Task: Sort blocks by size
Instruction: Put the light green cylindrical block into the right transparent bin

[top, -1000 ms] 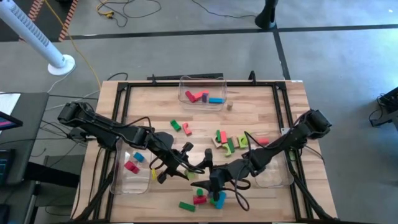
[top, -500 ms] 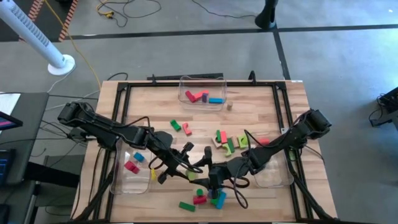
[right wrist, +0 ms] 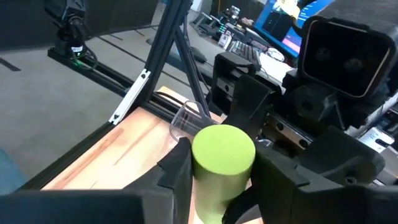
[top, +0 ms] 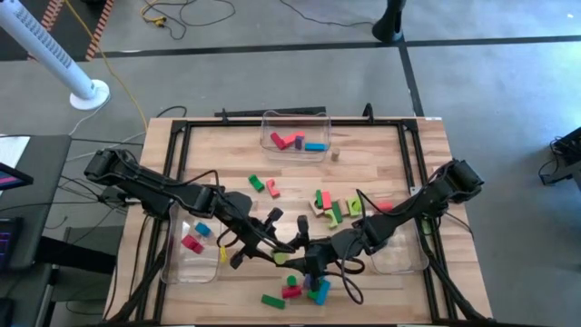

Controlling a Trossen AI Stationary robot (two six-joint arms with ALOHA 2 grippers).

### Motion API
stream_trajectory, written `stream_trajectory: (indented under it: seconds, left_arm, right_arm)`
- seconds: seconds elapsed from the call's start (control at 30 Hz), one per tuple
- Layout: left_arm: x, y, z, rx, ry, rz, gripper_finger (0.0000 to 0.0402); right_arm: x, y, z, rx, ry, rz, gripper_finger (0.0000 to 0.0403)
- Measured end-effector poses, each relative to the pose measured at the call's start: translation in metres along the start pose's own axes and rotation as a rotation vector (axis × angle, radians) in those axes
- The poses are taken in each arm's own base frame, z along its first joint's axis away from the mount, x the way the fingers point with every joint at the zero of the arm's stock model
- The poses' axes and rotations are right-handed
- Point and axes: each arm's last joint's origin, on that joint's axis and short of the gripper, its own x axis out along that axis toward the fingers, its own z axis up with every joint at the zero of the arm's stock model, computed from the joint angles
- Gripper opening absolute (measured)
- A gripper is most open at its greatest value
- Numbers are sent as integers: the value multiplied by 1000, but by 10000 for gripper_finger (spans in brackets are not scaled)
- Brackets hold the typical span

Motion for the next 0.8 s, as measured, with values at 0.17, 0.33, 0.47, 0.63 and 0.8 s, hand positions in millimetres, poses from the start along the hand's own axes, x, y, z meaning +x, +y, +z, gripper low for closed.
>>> stream_trajectory:
  seconds: [0.17,0.33,0.47,0.63,0.8]
  left_arm:
    - [0,0,-1,-2,6,-2,126]
    - [0,0,-1,-15,15,-4,137]
    - [0,-1,-3,-28,28,-7,171]
    - [0,-2,-8,-43,85,2,219]
    - [-9,-6,-12,-63,190,47,248]
  right_arm:
    - [0,1,0,-7,0,3,159]
    - [-2,5,2,-12,-2,12,159]
    - [-4,10,4,-17,-6,24,159]
    - [-8,21,3,-41,45,17,158]
    - [-18,38,5,-72,119,-14,158]
